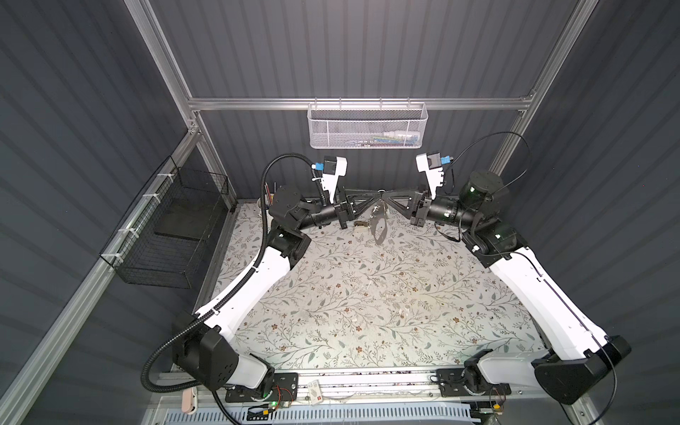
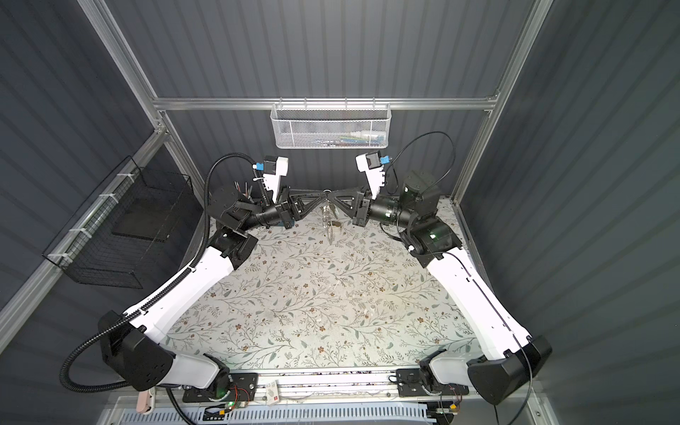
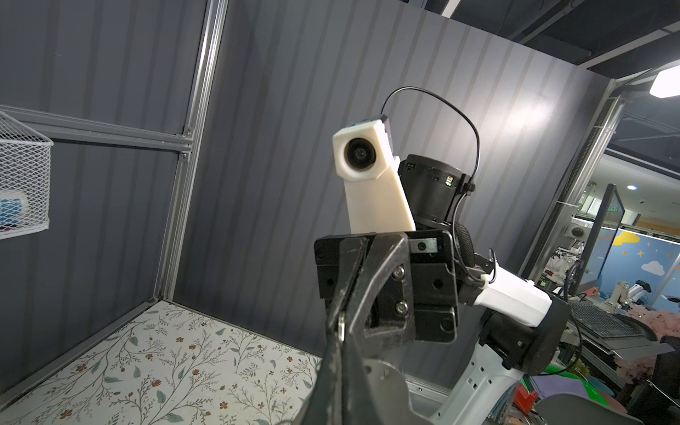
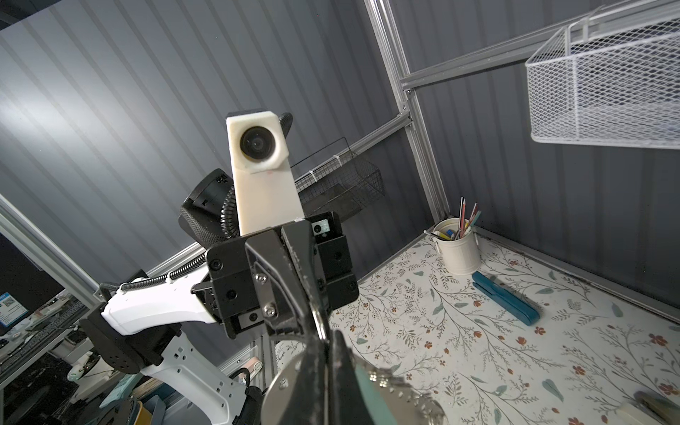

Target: Put the keys on the keyring

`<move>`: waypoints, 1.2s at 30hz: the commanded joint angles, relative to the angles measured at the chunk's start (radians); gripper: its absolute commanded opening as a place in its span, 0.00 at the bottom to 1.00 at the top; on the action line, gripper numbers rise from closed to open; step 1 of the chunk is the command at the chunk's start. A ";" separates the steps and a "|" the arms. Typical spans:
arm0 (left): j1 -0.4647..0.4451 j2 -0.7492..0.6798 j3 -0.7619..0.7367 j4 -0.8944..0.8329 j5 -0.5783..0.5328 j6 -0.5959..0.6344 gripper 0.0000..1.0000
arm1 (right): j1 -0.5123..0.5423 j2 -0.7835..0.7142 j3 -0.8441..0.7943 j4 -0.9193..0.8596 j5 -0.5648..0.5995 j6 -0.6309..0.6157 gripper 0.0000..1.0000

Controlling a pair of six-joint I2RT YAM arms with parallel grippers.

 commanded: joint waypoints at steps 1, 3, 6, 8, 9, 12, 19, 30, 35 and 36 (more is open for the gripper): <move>-0.006 0.005 0.070 -0.067 0.053 0.058 0.14 | 0.007 -0.006 0.034 -0.052 -0.033 -0.030 0.00; -0.002 -0.001 0.092 -0.171 0.057 0.123 0.19 | -0.003 -0.006 0.047 -0.108 -0.049 -0.060 0.00; 0.005 -0.013 0.130 -0.342 0.062 0.242 0.21 | -0.024 0.001 0.085 -0.226 -0.088 -0.121 0.00; 0.006 -0.017 0.166 -0.478 0.067 0.329 0.22 | -0.031 0.010 0.128 -0.347 -0.094 -0.192 0.00; 0.008 -0.015 0.187 -0.547 0.073 0.376 0.23 | -0.034 0.017 0.160 -0.422 -0.086 -0.242 0.00; 0.011 -0.009 0.240 -0.716 0.085 0.477 0.23 | -0.033 0.047 0.251 -0.607 -0.072 -0.363 0.00; 0.013 -0.007 0.303 -0.954 0.091 0.629 0.23 | -0.023 0.126 0.415 -0.913 0.008 -0.550 0.00; 0.012 0.003 0.307 -1.010 0.128 0.655 0.26 | 0.051 0.175 0.479 -0.986 0.091 -0.619 0.00; 0.012 0.007 0.304 -1.022 0.136 0.660 0.26 | 0.062 0.180 0.486 -0.988 0.095 -0.616 0.00; 0.011 0.007 0.303 -1.022 0.138 0.657 0.26 | 0.066 0.181 0.490 -0.989 0.096 -0.616 0.00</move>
